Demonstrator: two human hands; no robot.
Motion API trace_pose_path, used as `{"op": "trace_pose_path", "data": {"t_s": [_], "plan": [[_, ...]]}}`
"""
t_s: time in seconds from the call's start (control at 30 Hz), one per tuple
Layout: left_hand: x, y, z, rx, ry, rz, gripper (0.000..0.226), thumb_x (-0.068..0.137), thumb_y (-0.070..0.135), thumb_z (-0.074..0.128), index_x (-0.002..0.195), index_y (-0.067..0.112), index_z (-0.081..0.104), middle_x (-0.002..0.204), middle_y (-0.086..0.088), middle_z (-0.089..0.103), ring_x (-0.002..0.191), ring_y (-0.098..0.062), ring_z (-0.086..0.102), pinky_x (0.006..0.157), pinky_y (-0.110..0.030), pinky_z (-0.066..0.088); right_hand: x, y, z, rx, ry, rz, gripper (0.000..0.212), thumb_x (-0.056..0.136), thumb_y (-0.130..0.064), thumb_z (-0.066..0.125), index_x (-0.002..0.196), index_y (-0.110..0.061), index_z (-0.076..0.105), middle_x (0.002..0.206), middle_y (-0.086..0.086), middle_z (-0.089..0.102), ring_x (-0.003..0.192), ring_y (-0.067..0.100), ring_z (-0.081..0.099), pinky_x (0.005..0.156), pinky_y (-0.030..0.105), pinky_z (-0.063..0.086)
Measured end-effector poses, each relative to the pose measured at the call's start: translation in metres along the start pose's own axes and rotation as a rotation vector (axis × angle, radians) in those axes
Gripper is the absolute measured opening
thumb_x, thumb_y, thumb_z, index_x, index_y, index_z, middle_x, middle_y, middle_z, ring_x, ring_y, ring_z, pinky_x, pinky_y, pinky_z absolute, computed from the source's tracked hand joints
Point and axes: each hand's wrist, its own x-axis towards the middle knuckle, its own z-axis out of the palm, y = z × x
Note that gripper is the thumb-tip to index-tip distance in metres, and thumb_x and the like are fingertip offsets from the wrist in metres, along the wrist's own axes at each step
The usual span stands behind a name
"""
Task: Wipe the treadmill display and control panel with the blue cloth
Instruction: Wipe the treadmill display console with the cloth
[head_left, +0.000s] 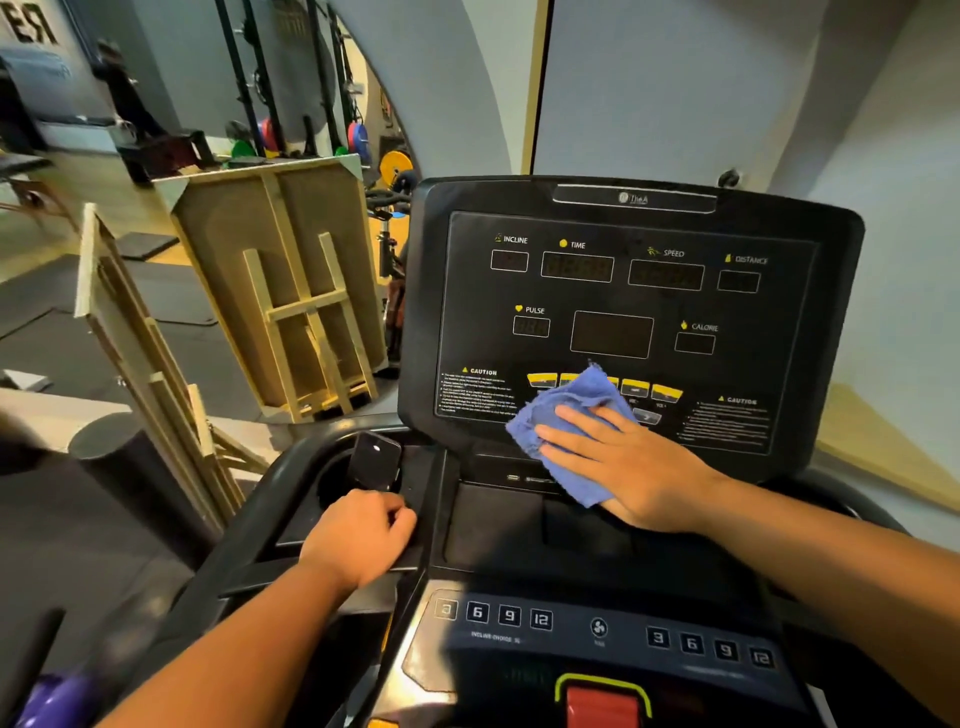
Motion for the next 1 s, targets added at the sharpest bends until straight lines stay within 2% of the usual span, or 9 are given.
{"op": "trace_pose_path", "data": {"t_s": [0.2, 0.27, 0.37, 0.47, 0.6, 0.7, 0.83, 0.93, 1.0], "plan": [[0.001, 0.001, -0.001, 0.004, -0.029, -0.001, 0.036, 0.098, 0.039, 0.049, 0.076, 0.020, 0.069, 0.070, 0.002, 0.071, 0.070, -0.012, 0.066, 0.073, -0.036, 0.056, 0.044, -0.036, -0.001, 0.098, 0.043, 0.026, 0.067, 0.096, -0.029, 0.041, 0.160, -0.023, 0.021, 0.168, -0.004, 0.007, 0.155, 0.021, -0.005, 0.126, 0.044, 0.001], [0.001, 0.001, -0.001, 0.009, -0.041, -0.008, 0.037, 0.099, 0.040, 0.048, 0.076, 0.021, 0.070, 0.071, 0.001, 0.071, 0.070, -0.011, 0.067, 0.074, -0.037, 0.057, 0.062, -0.054, -0.001, 0.182, 0.062, 0.066, 0.066, 0.097, -0.027, 0.045, 0.159, -0.021, 0.024, 0.168, -0.004, 0.011, 0.155, 0.018, -0.005, 0.126, 0.041, -0.001], [0.001, 0.001, -0.001, 0.006, -0.060, -0.013, 0.038, 0.099, 0.041, 0.047, 0.075, 0.024, 0.070, 0.070, 0.002, 0.071, 0.069, -0.011, 0.068, 0.075, -0.039, 0.059, 0.049, -0.055, 0.004, 0.246, 0.061, 0.086, 0.064, 0.097, -0.027, 0.036, 0.159, -0.020, 0.022, 0.168, -0.004, 0.012, 0.154, 0.010, -0.008, 0.125, 0.033, -0.006], [0.001, 0.001, 0.000, 0.016, -0.053, -0.008, 0.038, 0.101, 0.039, 0.047, 0.074, 0.025, 0.070, 0.069, 0.003, 0.071, 0.069, -0.010, 0.067, 0.075, -0.039, 0.059, 0.007, -0.036, 0.012, 0.269, 0.040, 0.092, 0.076, 0.092, -0.016, 0.053, 0.159, -0.022, 0.018, 0.166, -0.008, 0.007, 0.149, 0.000, -0.018, 0.121, 0.023, -0.014], [0.000, 0.002, -0.002, 0.009, -0.053, 0.003, 0.037, 0.102, 0.038, 0.047, 0.077, 0.026, 0.071, 0.071, 0.004, 0.071, 0.070, -0.010, 0.067, 0.072, -0.034, 0.056, -0.039, -0.014, 0.016, 0.286, 0.080, 0.127, 0.081, 0.087, -0.010, 0.058, 0.158, -0.024, 0.022, 0.165, -0.006, 0.015, 0.155, 0.008, 0.000, 0.125, 0.028, -0.003], [0.001, 0.001, 0.001, 0.023, -0.038, 0.004, 0.037, 0.100, 0.039, 0.047, 0.076, 0.023, 0.070, 0.069, 0.002, 0.069, 0.068, -0.011, 0.066, 0.070, -0.034, 0.056, -0.046, -0.012, 0.018, 0.218, 0.079, 0.128, 0.079, 0.088, -0.011, 0.057, 0.158, -0.023, 0.022, 0.165, -0.007, 0.016, 0.155, 0.012, 0.004, 0.125, 0.032, 0.001], [0.002, 0.000, 0.001, 0.022, -0.037, 0.004, 0.037, 0.099, 0.038, 0.047, 0.074, 0.021, 0.069, 0.068, 0.002, 0.069, 0.067, -0.011, 0.065, 0.067, -0.031, 0.053, -0.013, -0.024, 0.014, 0.140, 0.059, 0.100, 0.073, 0.094, -0.024, 0.049, 0.160, -0.025, 0.017, 0.168, -0.006, 0.010, 0.155, 0.016, -0.004, 0.124, 0.033, -0.008], [0.001, 0.000, 0.001, 0.019, -0.039, -0.003, 0.039, 0.099, 0.039, 0.046, 0.074, 0.020, 0.069, 0.068, 0.002, 0.069, 0.068, -0.012, 0.065, 0.070, -0.035, 0.056, 0.041, -0.040, 0.006, 0.087, 0.096, 0.080, 0.067, 0.095, -0.029, 0.041, 0.159, -0.023, 0.022, 0.169, -0.003, 0.010, 0.156, 0.021, -0.004, 0.126, 0.042, -0.002], [0.002, -0.002, 0.001, 0.013, -0.039, -0.010, 0.039, 0.097, 0.040, 0.046, 0.073, 0.019, 0.068, 0.067, 0.001, 0.069, 0.067, -0.013, 0.065, 0.070, -0.037, 0.057, 0.071, -0.049, 0.002, 0.060, 0.125, 0.044, 0.064, 0.097, -0.032, 0.043, 0.158, -0.022, 0.027, 0.168, 0.000, 0.014, 0.156, 0.025, 0.001, 0.126, 0.046, 0.003]]}}
